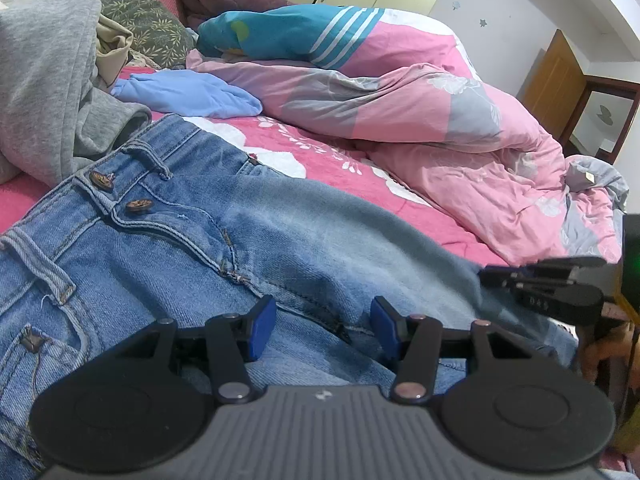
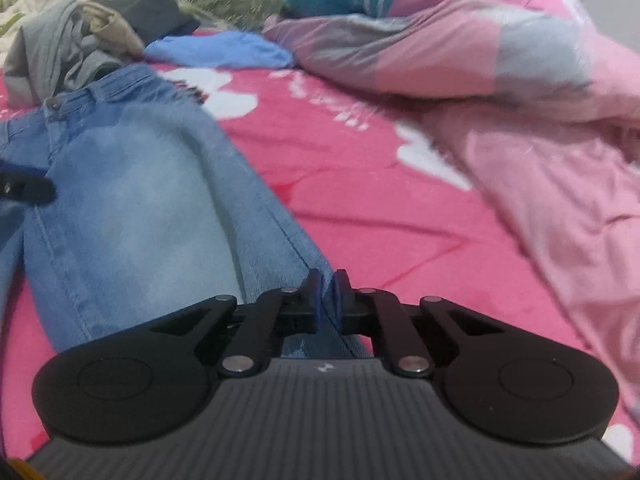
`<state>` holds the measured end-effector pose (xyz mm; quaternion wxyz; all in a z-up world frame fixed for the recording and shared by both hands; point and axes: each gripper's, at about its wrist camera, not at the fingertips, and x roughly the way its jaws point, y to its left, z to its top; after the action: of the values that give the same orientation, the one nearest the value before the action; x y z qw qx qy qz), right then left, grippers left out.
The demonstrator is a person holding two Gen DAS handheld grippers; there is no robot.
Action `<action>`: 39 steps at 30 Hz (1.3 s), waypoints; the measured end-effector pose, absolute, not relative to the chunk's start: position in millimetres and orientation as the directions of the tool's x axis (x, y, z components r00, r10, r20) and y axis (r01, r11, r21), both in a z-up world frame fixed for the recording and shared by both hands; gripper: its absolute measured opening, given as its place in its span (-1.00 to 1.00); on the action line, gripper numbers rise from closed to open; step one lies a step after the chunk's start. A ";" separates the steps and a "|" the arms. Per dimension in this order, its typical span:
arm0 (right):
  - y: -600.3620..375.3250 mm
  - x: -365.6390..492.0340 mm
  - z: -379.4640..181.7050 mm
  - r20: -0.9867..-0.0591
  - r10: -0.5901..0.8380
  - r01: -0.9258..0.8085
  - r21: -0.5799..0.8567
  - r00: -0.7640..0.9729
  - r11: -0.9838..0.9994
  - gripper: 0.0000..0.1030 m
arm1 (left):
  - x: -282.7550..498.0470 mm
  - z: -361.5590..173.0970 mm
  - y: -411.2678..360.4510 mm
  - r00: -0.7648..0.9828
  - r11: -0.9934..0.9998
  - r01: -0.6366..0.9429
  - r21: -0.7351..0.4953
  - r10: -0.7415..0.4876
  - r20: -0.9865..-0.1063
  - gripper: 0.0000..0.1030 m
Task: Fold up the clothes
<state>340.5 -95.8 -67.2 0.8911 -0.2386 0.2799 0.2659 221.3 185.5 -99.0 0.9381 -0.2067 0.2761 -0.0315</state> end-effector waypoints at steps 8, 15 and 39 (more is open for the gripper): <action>-82.4 375.3 -66.0 -0.603 0.238 -0.546 -0.398 0.761 0.737 -0.92 | 220.9 -99.7 184.9 0.844 0.915 -0.054 -0.399 -0.172 -0.509 0.05; -85.4 401.2 -86.2 -0.662 0.203 -0.529 -0.338 0.721 0.778 -0.72 | 221.2 -99.9 185.1 0.842 0.918 -0.054 -0.393 -0.170 -0.512 0.05; 90.9 451.2 -57.8 -0.730 0.593 -0.697 0.230 0.338 0.680 -0.58 | 222.1 -100.5 184.0 0.835 0.922 -0.066 -0.382 -0.158 -0.527 0.05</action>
<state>451.2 90.9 -57.8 0.8157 -0.0617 0.4177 0.3954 222.1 184.0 -100.5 0.9375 -0.1960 0.2864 -0.0246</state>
